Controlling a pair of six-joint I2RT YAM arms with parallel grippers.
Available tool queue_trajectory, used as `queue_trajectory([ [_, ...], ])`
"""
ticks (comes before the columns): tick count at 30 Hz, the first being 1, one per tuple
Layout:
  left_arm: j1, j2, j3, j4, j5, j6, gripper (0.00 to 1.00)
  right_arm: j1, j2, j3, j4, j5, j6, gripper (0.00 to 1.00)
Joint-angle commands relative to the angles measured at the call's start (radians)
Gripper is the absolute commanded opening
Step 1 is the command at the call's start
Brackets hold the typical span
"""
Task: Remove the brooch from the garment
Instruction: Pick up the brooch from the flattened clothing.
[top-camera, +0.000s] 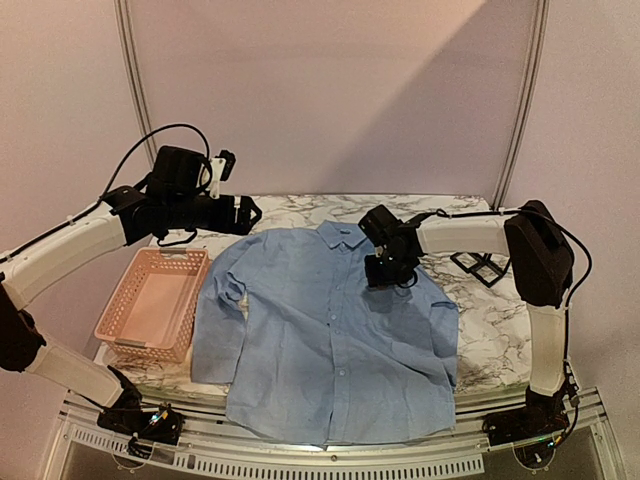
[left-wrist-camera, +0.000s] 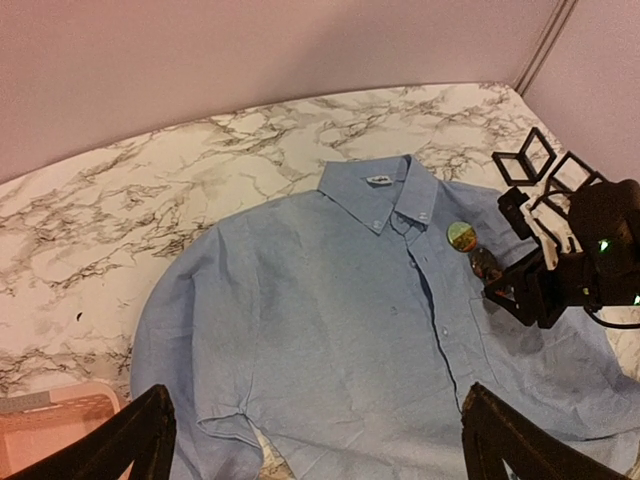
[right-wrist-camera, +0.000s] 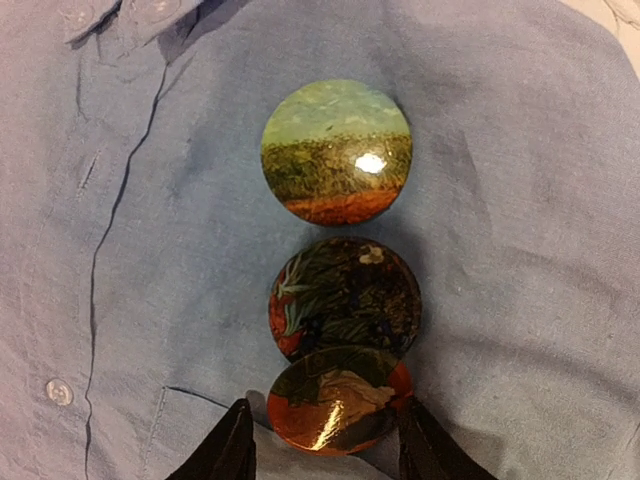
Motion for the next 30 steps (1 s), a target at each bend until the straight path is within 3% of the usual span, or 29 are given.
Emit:
queue_trajectory([
  [1, -0.006, -0.013, -0.017, 0.001, 0.007, 0.010, 1.00, -0.012, 0.023, 0.009, -0.008, 0.029, 0.024, 0.48],
  [17, -0.006, -0.011, -0.019, 0.000, 0.016, 0.008, 1.00, -0.022, 0.030, 0.001, 0.004, -0.015, 0.029, 0.48],
  [23, -0.006, -0.010, -0.020, 0.001, 0.018, 0.007, 1.00, -0.022, 0.040, 0.000, 0.009, -0.034, 0.024, 0.40],
  [30, -0.009, -0.004, -0.022, 0.003, 0.038, 0.005, 1.00, -0.022, -0.001, -0.053, 0.068, -0.092, 0.005, 0.37],
])
